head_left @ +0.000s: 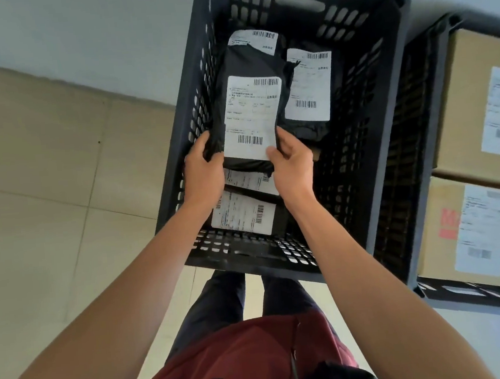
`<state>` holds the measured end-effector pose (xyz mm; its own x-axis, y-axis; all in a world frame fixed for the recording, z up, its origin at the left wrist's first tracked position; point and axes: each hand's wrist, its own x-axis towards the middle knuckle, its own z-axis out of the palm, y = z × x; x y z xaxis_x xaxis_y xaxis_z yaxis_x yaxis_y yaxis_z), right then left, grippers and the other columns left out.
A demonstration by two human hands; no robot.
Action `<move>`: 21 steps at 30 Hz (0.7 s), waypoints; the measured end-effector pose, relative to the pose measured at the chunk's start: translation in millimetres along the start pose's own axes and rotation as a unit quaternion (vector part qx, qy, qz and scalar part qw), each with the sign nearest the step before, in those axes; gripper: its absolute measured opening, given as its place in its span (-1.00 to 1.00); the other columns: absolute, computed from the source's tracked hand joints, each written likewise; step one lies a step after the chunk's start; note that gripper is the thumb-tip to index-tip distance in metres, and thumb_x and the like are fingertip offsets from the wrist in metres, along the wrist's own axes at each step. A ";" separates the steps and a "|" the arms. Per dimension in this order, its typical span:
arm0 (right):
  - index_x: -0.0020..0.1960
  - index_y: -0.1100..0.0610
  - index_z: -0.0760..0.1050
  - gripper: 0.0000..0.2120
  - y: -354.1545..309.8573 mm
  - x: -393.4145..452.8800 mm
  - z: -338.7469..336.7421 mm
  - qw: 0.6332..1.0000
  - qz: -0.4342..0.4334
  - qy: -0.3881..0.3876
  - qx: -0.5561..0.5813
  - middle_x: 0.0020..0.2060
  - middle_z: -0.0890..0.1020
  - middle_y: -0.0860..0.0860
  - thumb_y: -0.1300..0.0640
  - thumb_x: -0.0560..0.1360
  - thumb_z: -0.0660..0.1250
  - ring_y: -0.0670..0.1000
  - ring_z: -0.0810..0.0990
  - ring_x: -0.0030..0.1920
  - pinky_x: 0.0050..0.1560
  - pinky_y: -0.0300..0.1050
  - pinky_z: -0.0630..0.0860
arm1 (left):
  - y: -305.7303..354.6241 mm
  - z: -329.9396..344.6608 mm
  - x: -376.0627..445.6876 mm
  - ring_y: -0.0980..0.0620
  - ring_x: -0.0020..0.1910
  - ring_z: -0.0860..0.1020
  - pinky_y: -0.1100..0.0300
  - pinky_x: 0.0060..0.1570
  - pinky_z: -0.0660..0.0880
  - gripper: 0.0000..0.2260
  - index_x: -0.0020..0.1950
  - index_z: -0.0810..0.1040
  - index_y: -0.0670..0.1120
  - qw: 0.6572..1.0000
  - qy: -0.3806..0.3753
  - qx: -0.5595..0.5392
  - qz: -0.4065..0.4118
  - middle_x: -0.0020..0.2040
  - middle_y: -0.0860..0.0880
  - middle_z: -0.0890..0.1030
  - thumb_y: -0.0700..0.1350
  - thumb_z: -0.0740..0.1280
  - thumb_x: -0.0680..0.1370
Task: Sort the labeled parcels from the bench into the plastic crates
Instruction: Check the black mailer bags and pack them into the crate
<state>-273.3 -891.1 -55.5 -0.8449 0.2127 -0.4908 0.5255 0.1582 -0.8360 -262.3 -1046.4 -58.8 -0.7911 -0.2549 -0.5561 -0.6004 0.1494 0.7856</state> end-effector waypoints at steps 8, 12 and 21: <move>0.51 0.12 0.47 -0.55 -19.6 51.2 8.5 0.999 -0.023 0.009 0.021 0.33 0.64 -0.06 0.33 0.63 0.31 -0.13 0.58 0.35 0.40 -0.06 0.54 | 27.3 14.7 18.6 0.07 0.63 0.20 -0.02 0.62 0.18 -0.39 0.68 0.17 -0.04 0.993 0.023 0.080 0.083 0.64 0.00 0.28 -0.28 0.25 0.65; 0.51 0.12 0.47 -0.54 -29.9 71.2 18.4 0.999 -0.033 0.015 0.020 0.34 0.64 -0.05 0.32 0.63 0.31 -0.11 0.58 0.37 0.39 -0.05 0.54 | 42.4 21.8 27.3 0.02 0.67 0.06 0.05 0.65 0.03 -0.37 0.69 0.10 -0.14 0.980 0.034 0.135 0.141 0.68 -0.08 0.16 -0.29 0.25 0.65; 0.46 0.10 0.52 -0.58 -23.1 79.3 15.5 0.999 -0.045 -0.021 -0.007 0.26 0.68 -0.08 0.32 0.63 0.33 -0.18 0.62 0.27 0.34 -0.14 0.57 | 23.3 30.1 25.3 -0.01 0.69 -0.09 -0.01 0.66 -0.07 -0.41 0.70 0.12 -0.09 0.971 0.002 0.216 0.103 0.71 -0.08 0.00 -0.22 0.25 0.69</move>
<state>-354.0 -892.8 -79.0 -0.8918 0.1562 -0.4245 0.4488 0.1887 -0.8735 -299.8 -1020.6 -62.7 -0.8994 -0.1815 -0.3977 -0.4239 0.5847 0.6917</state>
